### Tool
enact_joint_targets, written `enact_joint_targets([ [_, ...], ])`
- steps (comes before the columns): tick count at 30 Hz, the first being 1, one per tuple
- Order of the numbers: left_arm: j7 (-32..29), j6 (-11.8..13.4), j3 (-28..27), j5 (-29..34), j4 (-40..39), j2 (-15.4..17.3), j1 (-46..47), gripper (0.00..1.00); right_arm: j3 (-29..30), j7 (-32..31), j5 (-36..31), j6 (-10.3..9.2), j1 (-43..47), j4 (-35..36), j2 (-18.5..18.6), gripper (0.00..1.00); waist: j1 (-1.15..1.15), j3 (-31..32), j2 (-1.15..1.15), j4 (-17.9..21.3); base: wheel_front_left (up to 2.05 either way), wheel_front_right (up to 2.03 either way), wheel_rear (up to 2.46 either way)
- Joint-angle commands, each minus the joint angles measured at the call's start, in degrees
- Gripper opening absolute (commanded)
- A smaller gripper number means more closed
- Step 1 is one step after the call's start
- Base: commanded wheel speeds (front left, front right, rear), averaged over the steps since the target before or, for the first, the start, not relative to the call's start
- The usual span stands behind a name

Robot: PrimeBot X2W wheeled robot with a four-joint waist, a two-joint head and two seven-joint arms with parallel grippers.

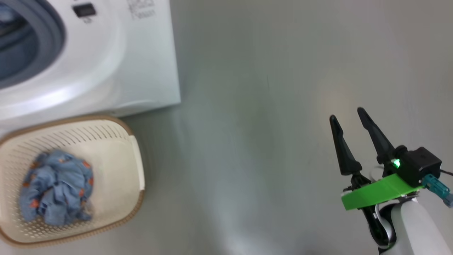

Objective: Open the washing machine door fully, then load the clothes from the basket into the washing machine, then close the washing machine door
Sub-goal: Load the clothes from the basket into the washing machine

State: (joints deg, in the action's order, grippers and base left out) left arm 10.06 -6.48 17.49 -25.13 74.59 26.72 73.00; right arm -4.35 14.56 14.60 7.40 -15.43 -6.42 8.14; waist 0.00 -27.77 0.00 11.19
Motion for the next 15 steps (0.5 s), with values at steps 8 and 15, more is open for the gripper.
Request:
enact_joint_targets([
  [8, 4.2, -1.0, 0.2, -3.9, -4.5, -0.9, -14.7, 1.00, 0.2, 0.4, -1.1, 0.09, 4.6, 0.3, 0.7, 1.00, 0.00, 13.7, 0.00, -3.1, 0.00, 0.00, 0.00],
  [15, 4.9, -0.7, -1.4, -7.1, -17.7, -3.0, -32.4, 1.00, 0.8, 0.4, -1.6, 0.09, 8.9, 0.4, 2.0, 1.00, 0.00, 22.3, 0.00, -4.2, 0.00, 0.00, 0.00],
])
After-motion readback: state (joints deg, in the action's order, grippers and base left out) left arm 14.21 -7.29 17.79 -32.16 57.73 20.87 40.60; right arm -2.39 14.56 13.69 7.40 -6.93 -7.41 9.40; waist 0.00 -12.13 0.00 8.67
